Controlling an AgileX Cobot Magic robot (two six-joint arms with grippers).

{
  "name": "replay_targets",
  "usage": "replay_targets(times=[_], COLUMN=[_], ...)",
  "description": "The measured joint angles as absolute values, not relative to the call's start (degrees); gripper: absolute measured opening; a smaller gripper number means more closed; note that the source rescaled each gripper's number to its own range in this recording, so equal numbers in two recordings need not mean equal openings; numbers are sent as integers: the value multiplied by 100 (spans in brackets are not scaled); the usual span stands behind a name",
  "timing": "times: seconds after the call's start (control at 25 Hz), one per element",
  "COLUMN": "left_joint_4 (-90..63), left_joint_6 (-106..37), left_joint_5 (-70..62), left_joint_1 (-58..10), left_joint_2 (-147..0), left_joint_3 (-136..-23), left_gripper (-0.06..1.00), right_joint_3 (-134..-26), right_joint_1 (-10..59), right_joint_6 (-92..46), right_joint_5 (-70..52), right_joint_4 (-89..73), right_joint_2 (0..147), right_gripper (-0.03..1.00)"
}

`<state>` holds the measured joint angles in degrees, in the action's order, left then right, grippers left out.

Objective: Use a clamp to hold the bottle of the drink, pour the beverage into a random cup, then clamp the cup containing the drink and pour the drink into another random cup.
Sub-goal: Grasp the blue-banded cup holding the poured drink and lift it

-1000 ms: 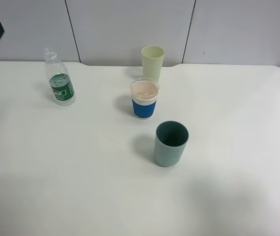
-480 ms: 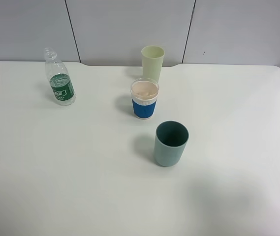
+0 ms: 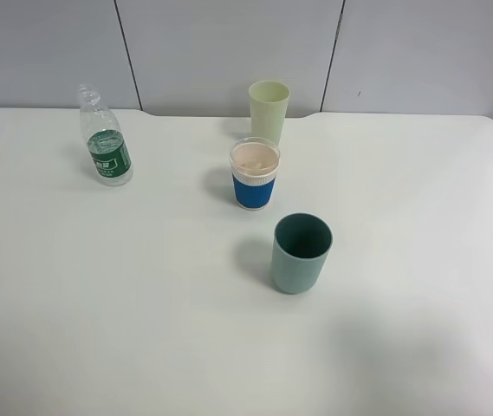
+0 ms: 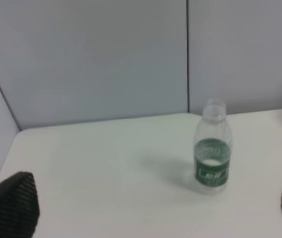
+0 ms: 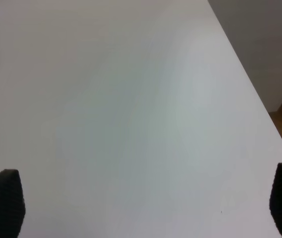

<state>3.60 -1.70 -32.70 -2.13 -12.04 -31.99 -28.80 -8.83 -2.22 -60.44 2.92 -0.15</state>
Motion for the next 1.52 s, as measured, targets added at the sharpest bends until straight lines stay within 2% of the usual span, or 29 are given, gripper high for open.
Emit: replay_targets(times=[0.2, 0.72, 1.52], left_joint_4=[301, 105, 158], left_joint_6=[-183, -97, 56], left_joint_5=[-4202, -5963, -5993], left_joint_1=[122, 132, -180], left_joint_2=[-616, 36, 36], left_joint_3=[-3203, -2902, -2889], left_gripper=[99, 99, 100], right_joint_3=[-2880, -2880, -2880], right_joint_1=[-883, -883, -883], right_joint_6=[-222, -222, -222], right_joint_5=[-6044, -6044, -6044], right_joint_4=[292, 292, 292], right_joint_2=[-15, -15, -15], right_gripper=[99, 99, 99])
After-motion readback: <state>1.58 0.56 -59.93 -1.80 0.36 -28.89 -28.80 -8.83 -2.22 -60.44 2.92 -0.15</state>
